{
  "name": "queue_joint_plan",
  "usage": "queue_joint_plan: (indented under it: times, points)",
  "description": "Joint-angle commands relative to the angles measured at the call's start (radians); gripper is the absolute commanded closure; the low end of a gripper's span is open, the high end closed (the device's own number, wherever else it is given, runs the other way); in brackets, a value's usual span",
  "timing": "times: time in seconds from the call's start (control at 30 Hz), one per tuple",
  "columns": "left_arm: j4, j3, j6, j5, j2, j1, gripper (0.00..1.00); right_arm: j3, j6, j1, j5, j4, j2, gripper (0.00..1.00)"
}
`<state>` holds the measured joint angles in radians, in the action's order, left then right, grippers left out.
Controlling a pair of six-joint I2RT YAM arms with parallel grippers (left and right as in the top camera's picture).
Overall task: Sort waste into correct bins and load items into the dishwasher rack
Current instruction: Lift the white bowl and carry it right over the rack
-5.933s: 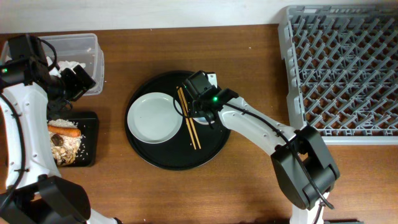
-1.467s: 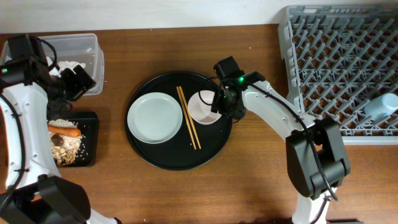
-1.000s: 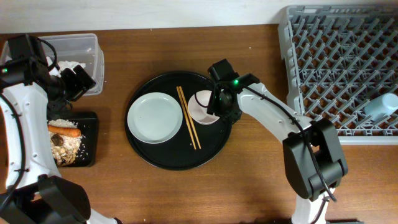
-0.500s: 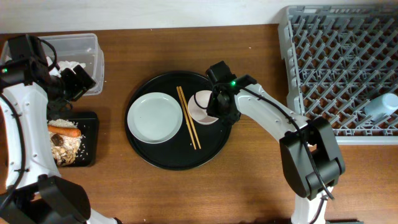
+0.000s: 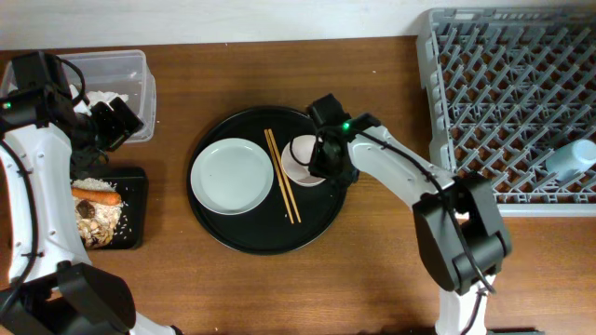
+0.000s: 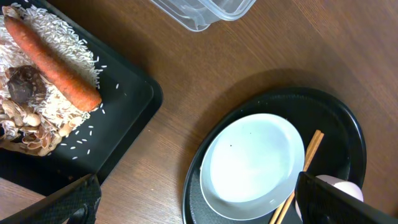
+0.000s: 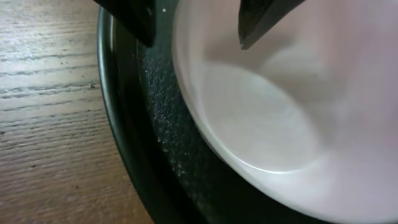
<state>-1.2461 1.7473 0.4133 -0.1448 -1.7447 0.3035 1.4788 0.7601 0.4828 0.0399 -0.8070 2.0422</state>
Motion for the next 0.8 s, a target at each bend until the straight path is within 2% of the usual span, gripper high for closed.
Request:
queue_joint_plan:
  times: [0.0,0.3,0.4,0.5,0.63,0.7,0.77]
  points:
    - [-0.001,0.003,0.013,0.004,0.027,0.000,0.01,-0.010,0.005,0.015,-0.026,0.004,0.019,0.61]
    - [-0.001,0.003,0.013,0.004,0.027,0.000,0.01,-0.009,0.005,0.014,-0.025,0.014,0.019,0.64]
    - [-0.001,0.003,0.013,0.004,0.027,0.000,0.01,-0.009,0.005,0.010,-0.025,0.014,0.017,0.71]
    - [-0.001,0.003,0.013,0.004,0.027,0.000,0.01,-0.009,0.005,0.001,-0.021,0.011,0.016,0.72]
    - [-0.001,0.003,0.013,0.004,0.027,0.000,0.01,-0.009,0.005,-0.018,0.009,0.010,0.015,0.85]
    - [-0.001,0.003,0.013,0.004,0.027,0.000,0.01,-0.009,0.005,-0.024,0.016,0.010,0.015,0.87]
    - [-0.001,0.003,0.013,0.004,0.027,0.000,0.01,-0.009,0.004,-0.026,0.016,0.010,0.013,0.96]
